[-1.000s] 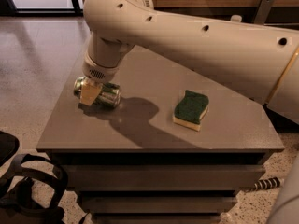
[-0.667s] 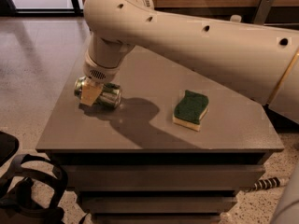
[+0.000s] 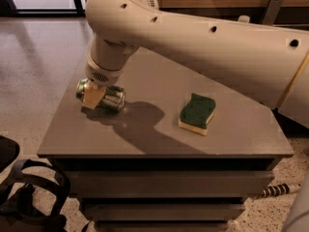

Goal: Knock green can over

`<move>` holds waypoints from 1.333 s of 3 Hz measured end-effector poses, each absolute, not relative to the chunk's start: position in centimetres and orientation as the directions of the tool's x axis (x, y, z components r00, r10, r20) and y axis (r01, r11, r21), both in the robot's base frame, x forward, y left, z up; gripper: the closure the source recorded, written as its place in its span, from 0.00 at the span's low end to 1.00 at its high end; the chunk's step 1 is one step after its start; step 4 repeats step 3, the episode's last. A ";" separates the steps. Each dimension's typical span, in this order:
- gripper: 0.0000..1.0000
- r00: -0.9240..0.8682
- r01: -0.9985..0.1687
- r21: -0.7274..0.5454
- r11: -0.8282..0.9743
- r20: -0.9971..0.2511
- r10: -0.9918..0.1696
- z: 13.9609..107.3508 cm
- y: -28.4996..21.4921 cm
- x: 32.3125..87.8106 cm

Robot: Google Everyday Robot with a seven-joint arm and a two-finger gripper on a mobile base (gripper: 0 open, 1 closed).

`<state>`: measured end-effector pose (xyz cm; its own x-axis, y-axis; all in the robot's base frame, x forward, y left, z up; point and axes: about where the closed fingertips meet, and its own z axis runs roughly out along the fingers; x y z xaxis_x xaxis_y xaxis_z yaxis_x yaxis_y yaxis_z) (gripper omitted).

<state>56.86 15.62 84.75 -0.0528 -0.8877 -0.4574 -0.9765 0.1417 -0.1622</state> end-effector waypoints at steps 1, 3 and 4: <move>0.12 -0.051 -0.977 -0.163 0.140 -0.457 -0.888 84.8 15.7 56.8; 0.00 -0.049 -0.977 -0.164 0.139 -0.457 -0.888 84.8 15.7 56.7; 0.00 -0.049 -0.977 -0.164 0.139 -0.457 -0.888 84.8 15.7 56.7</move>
Offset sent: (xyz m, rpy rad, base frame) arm -0.0007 0.0003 0.0004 -0.0004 -0.0008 0.0012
